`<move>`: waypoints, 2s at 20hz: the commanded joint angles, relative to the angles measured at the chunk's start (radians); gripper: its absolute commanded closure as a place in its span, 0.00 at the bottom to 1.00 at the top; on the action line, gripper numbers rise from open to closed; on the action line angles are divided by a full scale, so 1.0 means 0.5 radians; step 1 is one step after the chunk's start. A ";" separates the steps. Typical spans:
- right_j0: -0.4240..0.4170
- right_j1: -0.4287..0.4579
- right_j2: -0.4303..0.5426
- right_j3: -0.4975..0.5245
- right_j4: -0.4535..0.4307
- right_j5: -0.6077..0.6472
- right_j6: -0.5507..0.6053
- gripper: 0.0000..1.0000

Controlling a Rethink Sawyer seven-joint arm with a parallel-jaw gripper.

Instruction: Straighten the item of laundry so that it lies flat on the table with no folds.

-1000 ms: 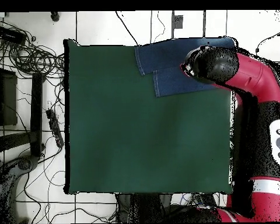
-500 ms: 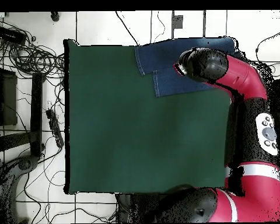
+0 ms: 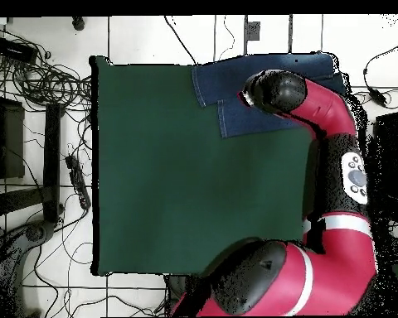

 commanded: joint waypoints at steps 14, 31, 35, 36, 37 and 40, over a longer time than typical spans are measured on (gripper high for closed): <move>0.324 0.590 -0.412 -0.898 -0.091 1.310 0.849 0.00; 0.281 0.616 -0.294 -0.749 -0.045 0.728 0.864 0.00; 0.273 0.602 -0.277 -0.656 -0.018 0.662 0.845 0.00; 0.281 0.628 -0.290 -0.695 -0.027 0.714 0.844 0.00; 0.282 0.646 -0.292 -0.707 -0.028 0.718 0.839 0.00; 0.280 0.733 -0.268 -0.822 -0.018 0.804 0.803 0.00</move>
